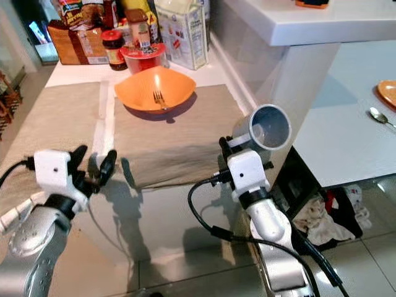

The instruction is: Setting the table

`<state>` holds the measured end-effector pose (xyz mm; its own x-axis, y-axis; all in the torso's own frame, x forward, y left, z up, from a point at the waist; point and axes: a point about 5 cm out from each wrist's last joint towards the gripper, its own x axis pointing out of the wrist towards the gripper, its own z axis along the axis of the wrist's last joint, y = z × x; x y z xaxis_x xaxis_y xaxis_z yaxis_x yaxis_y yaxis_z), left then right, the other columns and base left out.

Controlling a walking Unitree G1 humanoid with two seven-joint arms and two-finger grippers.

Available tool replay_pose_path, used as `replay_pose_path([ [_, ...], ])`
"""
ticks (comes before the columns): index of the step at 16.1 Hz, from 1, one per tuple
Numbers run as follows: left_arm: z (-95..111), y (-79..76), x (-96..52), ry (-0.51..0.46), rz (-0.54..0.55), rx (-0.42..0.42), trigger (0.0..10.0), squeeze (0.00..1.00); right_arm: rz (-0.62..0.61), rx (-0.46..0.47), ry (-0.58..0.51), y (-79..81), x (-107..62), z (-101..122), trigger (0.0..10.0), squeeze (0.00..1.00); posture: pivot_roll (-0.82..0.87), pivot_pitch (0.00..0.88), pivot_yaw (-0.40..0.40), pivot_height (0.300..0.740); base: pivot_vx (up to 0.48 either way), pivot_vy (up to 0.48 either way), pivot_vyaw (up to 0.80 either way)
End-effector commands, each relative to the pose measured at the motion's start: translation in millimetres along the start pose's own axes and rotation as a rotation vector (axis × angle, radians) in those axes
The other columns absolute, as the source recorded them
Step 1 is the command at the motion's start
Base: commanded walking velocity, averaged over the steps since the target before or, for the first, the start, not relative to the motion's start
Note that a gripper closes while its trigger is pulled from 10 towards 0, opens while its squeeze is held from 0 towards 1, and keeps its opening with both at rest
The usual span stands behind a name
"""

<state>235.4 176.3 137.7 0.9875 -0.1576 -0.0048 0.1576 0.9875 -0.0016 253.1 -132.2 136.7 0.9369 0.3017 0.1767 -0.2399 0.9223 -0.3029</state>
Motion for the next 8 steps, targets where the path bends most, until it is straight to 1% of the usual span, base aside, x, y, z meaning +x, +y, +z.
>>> replay_pose_path([
  [1, 2.0, -2.7, -0.2, -0.009, -0.013, -0.005, 10.0, 0.00, 0.001, 0.001, -0.012, -0.9, 1.1, 4.1, 0.0, 0.00, -0.07, 0.000, 0.059, 0.740, 0.000, 0.000, 0.00],
  [2, 2.4, -5.3, 1.3, -0.013, -0.016, -0.015, 10.0, 0.00, 0.003, 0.000, -0.013, -1.0, 1.5, 4.1, 0.0, 0.00, -0.08, 0.000, 0.057, 0.740, 0.000, 0.000, 0.00],
  [3, 5.2, -9.8, 5.8, -0.025, -0.027, -0.022, 10.0, 0.00, 0.002, -0.001, -0.007, -3.0, 2.7, 2.8, 0.0, 0.00, -0.08, 0.000, 0.054, 0.740, 0.000, 0.000, 0.00],
  [6, 7.9, -10.2, 11.5, -0.037, -0.036, 0.001, 10.0, 0.00, -0.019, 0.011, 0.021, -10.9, 5.5, -7.6, 0.0, 0.00, -0.08, 0.000, 0.056, 0.740, 0.000, 0.000, 0.00],
  [8, 10.3, -13.5, 14.8, -0.046, -0.049, -0.014, 10.0, 0.00, -0.032, 0.022, 0.037, -13.2, 7.1, -13.7, 0.0, 0.00, -0.08, 0.000, 0.056, 0.740, 0.000, 0.000, 0.00],
])
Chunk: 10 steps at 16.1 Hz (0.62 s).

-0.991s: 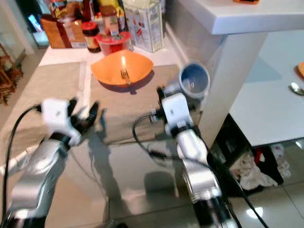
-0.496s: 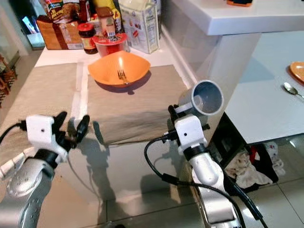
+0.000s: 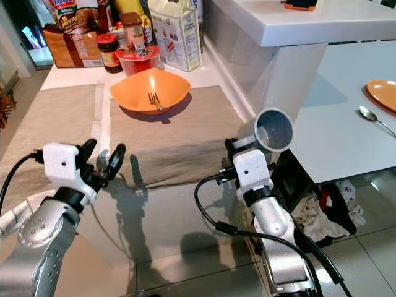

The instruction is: Setting the table

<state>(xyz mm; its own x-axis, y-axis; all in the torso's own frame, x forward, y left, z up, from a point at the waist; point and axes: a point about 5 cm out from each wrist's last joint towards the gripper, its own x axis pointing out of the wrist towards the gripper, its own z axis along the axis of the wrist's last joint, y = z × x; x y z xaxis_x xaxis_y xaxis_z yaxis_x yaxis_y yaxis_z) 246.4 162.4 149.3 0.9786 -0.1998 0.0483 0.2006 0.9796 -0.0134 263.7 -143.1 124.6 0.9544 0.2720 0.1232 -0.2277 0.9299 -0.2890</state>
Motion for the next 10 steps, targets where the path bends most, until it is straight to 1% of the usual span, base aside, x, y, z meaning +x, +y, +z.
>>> replay_pose_path([
  [1, -1.3, -2.3, 2.2, 0.005, -0.010, -0.003, 10.0, 0.00, -0.018, 0.010, -0.023, -4.7, 2.8, 2.4, 0.0, 0.00, -0.08, 0.000, 0.056, 0.740, 0.000, 0.000, 0.00],
  [5, 1.0, -5.0, 3.7, -0.007, -0.014, -0.011, 10.0, 0.00, -0.021, 0.020, -0.002, -5.3, 3.9, -1.8, 0.0, 0.00, -0.09, 0.000, 0.057, 0.740, 0.000, 0.000, 0.00],
  [7, 0.5, -6.3, 6.0, -0.009, -0.024, -0.021, 10.0, 0.00, -0.014, 0.018, -0.012, -3.7, 6.5, 1.9, 0.0, 0.00, -0.09, 0.000, 0.054, 0.740, 0.000, 0.000, 0.00],
  [10, 1.6, -9.5, 11.6, -0.020, -0.034, -0.037, 10.0, 0.00, -0.014, 0.020, -0.013, -5.8, 11.1, 4.1, 0.0, 0.00, -0.10, 0.000, 0.051, 0.740, 0.000, 0.000, 0.00],
])
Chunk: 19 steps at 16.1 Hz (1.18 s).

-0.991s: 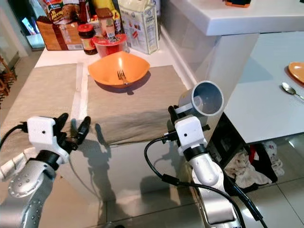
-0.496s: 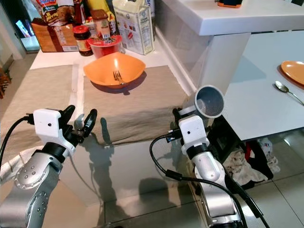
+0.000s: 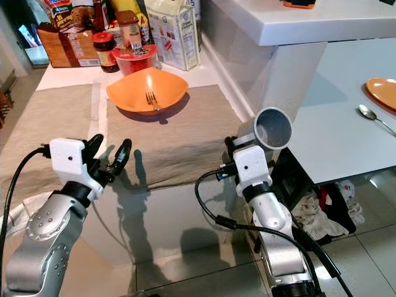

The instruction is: Setting the table

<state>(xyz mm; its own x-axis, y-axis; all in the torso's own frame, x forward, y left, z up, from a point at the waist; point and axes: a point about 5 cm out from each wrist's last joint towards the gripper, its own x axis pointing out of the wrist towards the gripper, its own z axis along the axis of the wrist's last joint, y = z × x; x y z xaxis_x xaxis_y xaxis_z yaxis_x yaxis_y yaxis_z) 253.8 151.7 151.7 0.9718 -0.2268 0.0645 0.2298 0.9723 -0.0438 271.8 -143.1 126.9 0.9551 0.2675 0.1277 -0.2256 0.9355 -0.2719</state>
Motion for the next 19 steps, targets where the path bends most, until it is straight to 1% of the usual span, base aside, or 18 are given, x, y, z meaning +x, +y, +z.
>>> replay_pose_path([
  [1, -0.2, -0.8, 3.8, -0.001, 0.000, 0.008, 10.0, 0.00, -0.018, 0.013, -0.004, -4.6, 4.2, 2.9, 0.0, 0.00, -0.10, 0.000, 0.051, 0.740, 0.000, 0.000, 0.00],
  [4, 1.8, -2.0, 6.7, -0.007, 0.002, 0.004, 10.0, 0.00, -0.035, 0.050, 0.024, -5.3, 5.4, -1.0, 0.0, 0.00, -0.10, 0.000, 0.053, 0.740, 0.000, 0.000, 0.00],
  [9, 2.6, -2.8, 10.0, -0.017, 0.005, 0.019, 10.0, 0.00, -0.031, 0.041, 0.027, -7.1, 7.4, -1.2, 0.0, 0.00, -0.10, 0.000, 0.046, 0.740, -0.055, 0.000, 0.00],
  [12, 2.8, -6.1, 11.4, -0.030, -0.007, 0.009, 10.0, 0.00, -0.032, 0.031, 0.038, -10.6, 7.5, -2.9, 0.0, 0.00, -0.11, 0.000, 0.044, 0.740, 0.000, 0.000, 0.00],
  [13, 3.5, -6.6, 13.9, -0.036, -0.005, -0.002, 10.0, 0.00, -0.032, 0.028, 0.037, -11.5, 9.4, -2.7, 0.0, 0.00, -0.11, 0.000, 0.041, 0.740, 0.000, 0.000, 0.00],
  [16, 4.8, -4.5, 17.0, -0.040, 0.008, -0.022, 10.0, 0.00, -0.046, 0.037, 0.044, -14.9, 9.9, -2.8, 0.0, 0.00, -0.12, 0.000, 0.042, 0.740, 0.000, 0.000, 0.00],
  [18, 4.3, -4.2, 19.5, -0.039, 0.004, -0.007, 10.0, 0.00, -0.048, 0.040, 0.045, -14.9, 12.3, -4.1, 0.0, 0.00, -0.11, 0.000, 0.044, 0.740, -0.261, 0.000, 0.00],
  [19, 5.3, -2.4, 22.6, -0.046, 0.008, 0.004, 10.0, 0.00, -0.044, 0.040, 0.037, -13.6, 16.7, -3.4, 0.0, 0.00, -0.10, 0.000, 0.049, 0.740, 0.000, 0.000, 0.00],
])
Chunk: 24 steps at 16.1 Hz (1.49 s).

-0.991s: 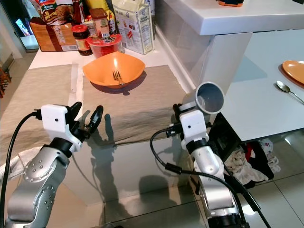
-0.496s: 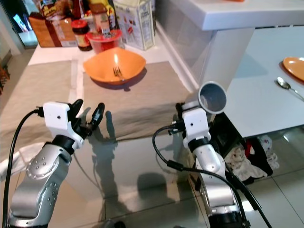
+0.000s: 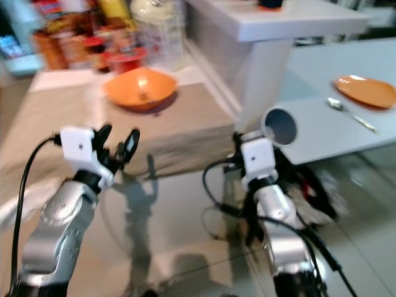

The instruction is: Setting the table

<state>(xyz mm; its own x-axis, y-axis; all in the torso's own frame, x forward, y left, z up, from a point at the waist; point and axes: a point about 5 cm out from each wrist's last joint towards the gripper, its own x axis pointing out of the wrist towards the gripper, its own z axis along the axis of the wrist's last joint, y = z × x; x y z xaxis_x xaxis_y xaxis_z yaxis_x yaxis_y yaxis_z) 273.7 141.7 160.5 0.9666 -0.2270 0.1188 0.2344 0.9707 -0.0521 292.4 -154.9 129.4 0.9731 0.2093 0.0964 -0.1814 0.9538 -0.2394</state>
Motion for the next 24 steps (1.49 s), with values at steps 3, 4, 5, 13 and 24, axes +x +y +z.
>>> replay_pose_path([
  [3, -2.4, 1.8, -1.8, 0.013, 0.005, 0.023, 10.0, 0.00, 0.001, 0.030, -0.010, 4.3, 2.8, 1.3, 0.0, 0.00, -0.09, 0.000, 0.046, 0.740, 0.000, 0.000, 0.00],
  [4, -1.2, 0.0, -1.7, 0.008, 0.001, 0.020, 10.0, 0.00, 0.007, 0.034, -0.018, 4.8, 2.8, 2.5, 0.0, 0.00, -0.09, 0.000, 0.045, 0.740, 0.000, 0.000, 0.00],
  [5, -0.8, -0.3, -1.9, 0.006, 0.002, 0.018, 10.0, 0.00, 0.009, 0.026, -0.016, 5.2, 2.5, 2.6, 0.0, 0.00, -0.09, 0.000, 0.043, 0.740, 0.000, 0.000, 0.00],
  [13, -2.6, -1.0, -6.2, 0.018, 0.009, 0.010, 10.0, 0.00, 0.018, 0.016, -0.002, 5.5, 2.1, -0.1, 0.0, 0.00, -0.09, 0.000, 0.040, 0.740, 0.000, 0.000, 0.46],
  [24, -2.3, 1.7, -7.4, 0.020, 0.009, 0.015, 10.0, 0.00, 0.029, 0.021, 0.016, 6.7, -2.3, -5.1, 0.0, 0.00, -0.09, 0.000, 0.040, 0.740, -0.024, 0.000, 0.00],
])
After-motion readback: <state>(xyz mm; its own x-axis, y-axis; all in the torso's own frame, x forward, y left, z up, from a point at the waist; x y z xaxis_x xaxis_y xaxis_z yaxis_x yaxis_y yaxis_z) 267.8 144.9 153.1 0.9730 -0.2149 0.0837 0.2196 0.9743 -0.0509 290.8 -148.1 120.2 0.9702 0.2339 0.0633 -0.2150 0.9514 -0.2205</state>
